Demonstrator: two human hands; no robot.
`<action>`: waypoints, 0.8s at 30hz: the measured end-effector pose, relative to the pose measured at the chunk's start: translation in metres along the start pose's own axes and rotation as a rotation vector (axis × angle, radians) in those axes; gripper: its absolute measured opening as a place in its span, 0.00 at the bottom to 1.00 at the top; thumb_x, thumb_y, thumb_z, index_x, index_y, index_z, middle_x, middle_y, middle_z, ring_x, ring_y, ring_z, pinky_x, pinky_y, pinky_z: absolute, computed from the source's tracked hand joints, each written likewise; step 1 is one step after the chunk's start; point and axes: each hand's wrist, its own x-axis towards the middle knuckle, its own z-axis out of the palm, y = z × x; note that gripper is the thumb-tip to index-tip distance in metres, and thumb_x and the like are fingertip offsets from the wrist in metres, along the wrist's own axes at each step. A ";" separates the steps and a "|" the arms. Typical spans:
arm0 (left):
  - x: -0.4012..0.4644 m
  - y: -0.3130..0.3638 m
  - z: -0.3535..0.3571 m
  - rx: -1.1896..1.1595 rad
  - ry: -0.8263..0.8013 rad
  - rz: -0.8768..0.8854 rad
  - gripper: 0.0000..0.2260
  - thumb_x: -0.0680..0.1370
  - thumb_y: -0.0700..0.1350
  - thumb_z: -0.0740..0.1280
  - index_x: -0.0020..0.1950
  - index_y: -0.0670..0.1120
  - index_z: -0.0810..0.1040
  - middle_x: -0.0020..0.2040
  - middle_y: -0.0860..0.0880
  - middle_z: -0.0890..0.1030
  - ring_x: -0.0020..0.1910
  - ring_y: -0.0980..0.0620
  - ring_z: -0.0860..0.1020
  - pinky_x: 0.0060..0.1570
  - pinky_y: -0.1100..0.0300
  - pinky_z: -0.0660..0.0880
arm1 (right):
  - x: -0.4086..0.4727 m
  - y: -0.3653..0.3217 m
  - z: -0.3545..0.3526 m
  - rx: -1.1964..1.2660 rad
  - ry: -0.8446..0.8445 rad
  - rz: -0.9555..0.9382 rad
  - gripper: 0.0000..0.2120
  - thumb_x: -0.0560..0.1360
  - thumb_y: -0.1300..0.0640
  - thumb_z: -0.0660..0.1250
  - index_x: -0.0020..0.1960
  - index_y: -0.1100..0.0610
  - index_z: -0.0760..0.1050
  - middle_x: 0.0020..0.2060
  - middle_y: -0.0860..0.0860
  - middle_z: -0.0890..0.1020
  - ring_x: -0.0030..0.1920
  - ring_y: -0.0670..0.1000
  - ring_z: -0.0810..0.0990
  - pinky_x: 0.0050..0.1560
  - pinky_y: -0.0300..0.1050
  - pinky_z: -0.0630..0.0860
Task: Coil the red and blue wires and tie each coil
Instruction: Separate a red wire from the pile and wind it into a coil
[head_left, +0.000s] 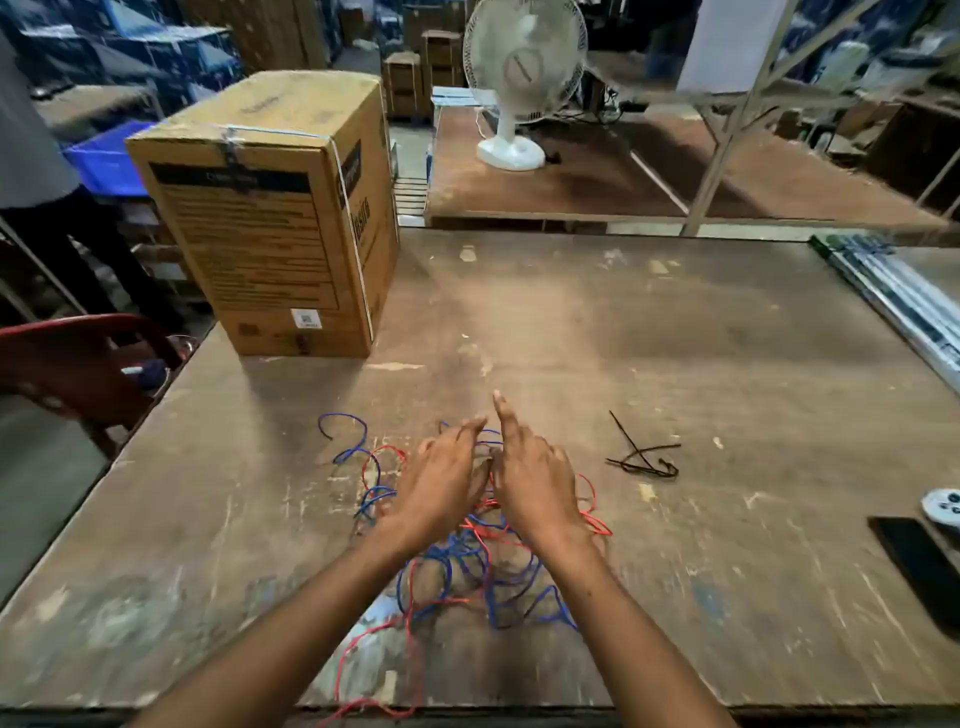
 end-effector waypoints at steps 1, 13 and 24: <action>-0.005 -0.004 0.009 -0.035 -0.036 -0.007 0.25 0.84 0.54 0.59 0.79 0.47 0.68 0.74 0.47 0.77 0.72 0.46 0.76 0.68 0.45 0.74 | -0.006 0.001 0.005 -0.024 -0.055 0.012 0.39 0.79 0.54 0.68 0.86 0.50 0.54 0.55 0.54 0.84 0.52 0.58 0.85 0.50 0.55 0.79; -0.016 0.009 0.033 -0.411 -0.113 -0.214 0.11 0.83 0.55 0.67 0.57 0.51 0.84 0.52 0.50 0.86 0.52 0.50 0.84 0.53 0.50 0.79 | -0.010 0.035 -0.002 0.549 -0.138 0.146 0.06 0.82 0.54 0.70 0.56 0.50 0.85 0.47 0.48 0.86 0.48 0.52 0.86 0.48 0.51 0.81; -0.027 0.064 0.002 -0.568 0.003 0.031 0.12 0.81 0.52 0.65 0.65 0.62 0.76 0.62 0.64 0.82 0.65 0.58 0.80 0.67 0.49 0.74 | -0.004 0.040 -0.143 1.930 -0.254 0.318 0.17 0.90 0.53 0.55 0.72 0.57 0.75 0.43 0.56 0.84 0.15 0.43 0.64 0.18 0.31 0.63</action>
